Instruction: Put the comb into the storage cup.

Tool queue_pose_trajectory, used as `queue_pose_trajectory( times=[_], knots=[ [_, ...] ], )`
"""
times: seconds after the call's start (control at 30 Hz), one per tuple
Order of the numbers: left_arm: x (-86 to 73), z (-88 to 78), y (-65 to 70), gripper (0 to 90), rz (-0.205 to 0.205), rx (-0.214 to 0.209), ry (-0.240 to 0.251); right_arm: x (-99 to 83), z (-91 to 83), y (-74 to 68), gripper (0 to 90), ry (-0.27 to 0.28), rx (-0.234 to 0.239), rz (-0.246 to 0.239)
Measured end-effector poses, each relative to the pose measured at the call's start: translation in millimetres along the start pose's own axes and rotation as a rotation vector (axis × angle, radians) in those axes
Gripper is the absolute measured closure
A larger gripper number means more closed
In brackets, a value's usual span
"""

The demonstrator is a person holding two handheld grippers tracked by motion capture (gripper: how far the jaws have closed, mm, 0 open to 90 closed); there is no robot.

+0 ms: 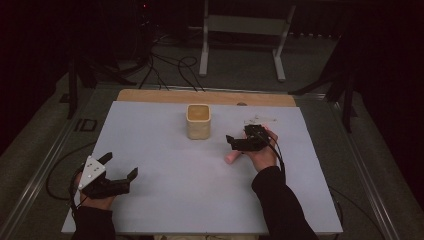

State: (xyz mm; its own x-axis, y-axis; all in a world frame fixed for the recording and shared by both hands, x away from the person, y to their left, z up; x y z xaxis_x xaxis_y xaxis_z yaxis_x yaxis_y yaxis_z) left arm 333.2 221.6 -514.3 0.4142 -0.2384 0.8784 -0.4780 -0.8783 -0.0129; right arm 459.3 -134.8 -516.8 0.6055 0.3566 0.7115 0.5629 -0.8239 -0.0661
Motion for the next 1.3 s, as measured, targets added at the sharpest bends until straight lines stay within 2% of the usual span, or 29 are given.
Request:
queue_pose_trajectory(
  times=[0.03, 0.07, 0.1, 0.13, 0.17, 0.2, 0.23, 0.3, 0.33, 0.4, 0.43, 0.5, 0.63, 0.77, 1.17, 1.3],
  knots=[
    [0.0, 0.0, 0.0, 0.1, 0.000, 0.000, 0.000, 0.0, 0.0, 0.0, 16.1, 0.000, 0.000, 0.000],
    [-0.3, 0.3, 0.5, 0.1, 0.001, 0.000, -0.002, -1.7, 4.3, 1.3, 22.1, -0.009, -0.001, 0.011],
    [-0.3, 0.3, 0.5, 0.1, 0.001, 0.000, -0.002, -1.7, 4.3, 1.3, 22.1, -0.009, -0.001, 0.011],
    [-0.6, 0.9, 0.8, 0.1, 0.002, -0.001, -0.005, -5.5, 9.5, 6.3, 33.5, -0.041, -0.039, 0.038],
    [-0.6, 0.9, 0.8, 0.1, 0.002, -0.001, -0.005, -5.5, 9.5, 6.3, 33.5, -0.041, -0.039, 0.038],
    [-0.6, 1.3, 1.1, 0.1, 0.000, -0.002, -0.004, -9.7, 14.9, 9.6, 43.8, -0.069, -0.062, 0.054],
    [-0.6, 1.3, 1.1, 0.1, 0.000, -0.002, -0.004, -9.7, 14.9, 9.6, 43.8, -0.069, -0.062, 0.054],
    [-0.6, 1.3, 1.2, 0.1, 0.002, -0.002, -0.005, -12.8, 19.4, 9.0, 53.2, -0.084, -0.049, 0.053],
    [-0.7, 1.3, 1.1, 0.1, 0.001, -0.001, -0.005, -14.0, 21.2, 9.2, 59.0, -0.091, -0.050, 0.050],
    [-0.9, 1.5, 0.9, 0.1, 0.001, -0.002, -0.006, -15.6, 23.8, 9.2, 81.6, -0.100, -0.043, 0.041],
    [-1.1, 1.7, 0.9, 0.1, 0.002, -0.001, -0.007, -16.1, 24.7, 10.3, 88.0, -0.105, -0.055, 0.037],
    [-1.3, 2.1, 1.2, 0.1, 0.004, -0.002, -0.009, -16.7, 25.8, 10.8, 89.8, -0.111, -0.054, 0.039],
    [-1.3, 2.4, 2.0, 0.1, 0.007, -0.002, -0.011, -21.9, 35.6, 8.8, 90.0, -0.153, -0.056, 0.012],
    [-1.6, 2.7, 1.8, 0.1, 0.006, -0.001, -0.012, -28.1, 43.0, 9.2, 90.0, -0.184, -0.059, 0.014],
    [-2.1, 3.6, 2.4, 0.1, 0.011, -0.002, -0.016, -43.4, 43.9, 8.7, 90.0, -0.241, -0.059, 0.010],
    [-2.1, 3.5, 2.4, 0.1, 0.010, -0.001, -0.016, -46.2, 40.7, 5.7, 89.9, -0.239, -0.057, 0.004]
  ],
)
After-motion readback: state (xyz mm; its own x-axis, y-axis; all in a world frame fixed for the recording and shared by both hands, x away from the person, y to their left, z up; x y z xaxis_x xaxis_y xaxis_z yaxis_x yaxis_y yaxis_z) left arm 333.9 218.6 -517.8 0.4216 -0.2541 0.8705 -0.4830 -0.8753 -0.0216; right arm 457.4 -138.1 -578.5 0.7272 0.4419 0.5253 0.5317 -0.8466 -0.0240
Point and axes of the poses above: each handheld gripper's, and its own axes: z roughly forward along the jaws, x roughly out of its top, y roughly to its right, the point moved 10 cm from there along z, roughly forward along the jaws, and after that the axes turned 9 degrees about -y, right-handed, at the moved point
